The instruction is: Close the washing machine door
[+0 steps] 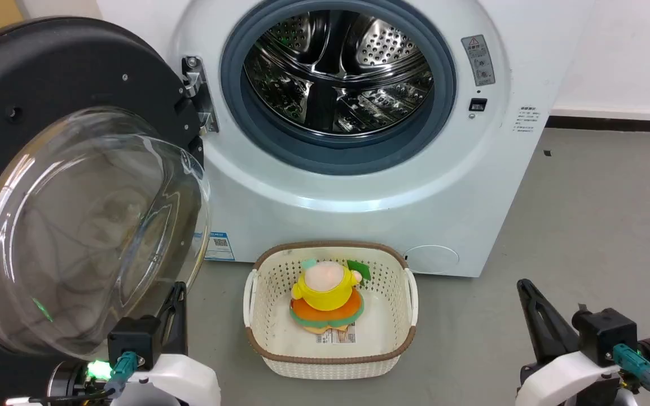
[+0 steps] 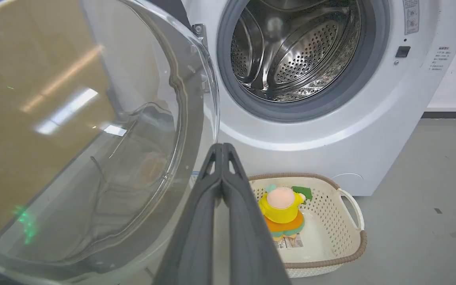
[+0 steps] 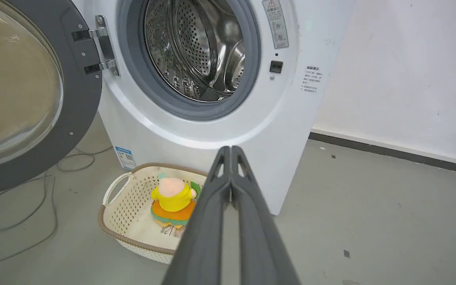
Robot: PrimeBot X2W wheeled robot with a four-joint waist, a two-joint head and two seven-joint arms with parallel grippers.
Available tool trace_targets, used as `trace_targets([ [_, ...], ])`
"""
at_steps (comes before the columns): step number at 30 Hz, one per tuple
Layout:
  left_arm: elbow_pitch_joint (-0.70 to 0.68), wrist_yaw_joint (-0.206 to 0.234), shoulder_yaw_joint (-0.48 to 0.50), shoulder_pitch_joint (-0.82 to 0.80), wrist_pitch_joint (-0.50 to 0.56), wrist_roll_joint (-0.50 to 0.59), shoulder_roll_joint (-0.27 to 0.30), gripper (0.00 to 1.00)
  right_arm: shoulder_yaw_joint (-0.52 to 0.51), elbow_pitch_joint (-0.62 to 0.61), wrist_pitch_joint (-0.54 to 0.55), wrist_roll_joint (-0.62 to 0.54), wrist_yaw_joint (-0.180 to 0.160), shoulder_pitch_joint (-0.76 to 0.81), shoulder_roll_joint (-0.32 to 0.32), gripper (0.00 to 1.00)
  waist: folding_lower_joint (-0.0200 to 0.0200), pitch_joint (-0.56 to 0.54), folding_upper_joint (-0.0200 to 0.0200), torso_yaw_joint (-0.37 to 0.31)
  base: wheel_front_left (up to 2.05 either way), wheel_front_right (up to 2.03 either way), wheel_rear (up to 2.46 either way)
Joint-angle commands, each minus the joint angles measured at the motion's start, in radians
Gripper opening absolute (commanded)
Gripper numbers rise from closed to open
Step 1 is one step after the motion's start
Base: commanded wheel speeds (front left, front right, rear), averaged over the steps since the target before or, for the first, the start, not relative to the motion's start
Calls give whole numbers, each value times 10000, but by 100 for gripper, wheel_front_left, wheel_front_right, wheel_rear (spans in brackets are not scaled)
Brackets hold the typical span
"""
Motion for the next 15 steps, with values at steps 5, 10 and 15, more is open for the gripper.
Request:
trace_targets([
  [5,-41,-43,9,-152,3,30,-7,0,-14,-41,5,-76,8,-122,49,0,0,0,0,0,0,0,0],
  [10,4,6,0,3,0,-2,0,100,4,2,0,6,0,2,-2,100,0,0,0,0,0,0,0],
  [15,33,48,-78,6,-154,-71,0,100,21,-7,-147,125,0,36,1,100,1,3,0,29,0,0,0],
])
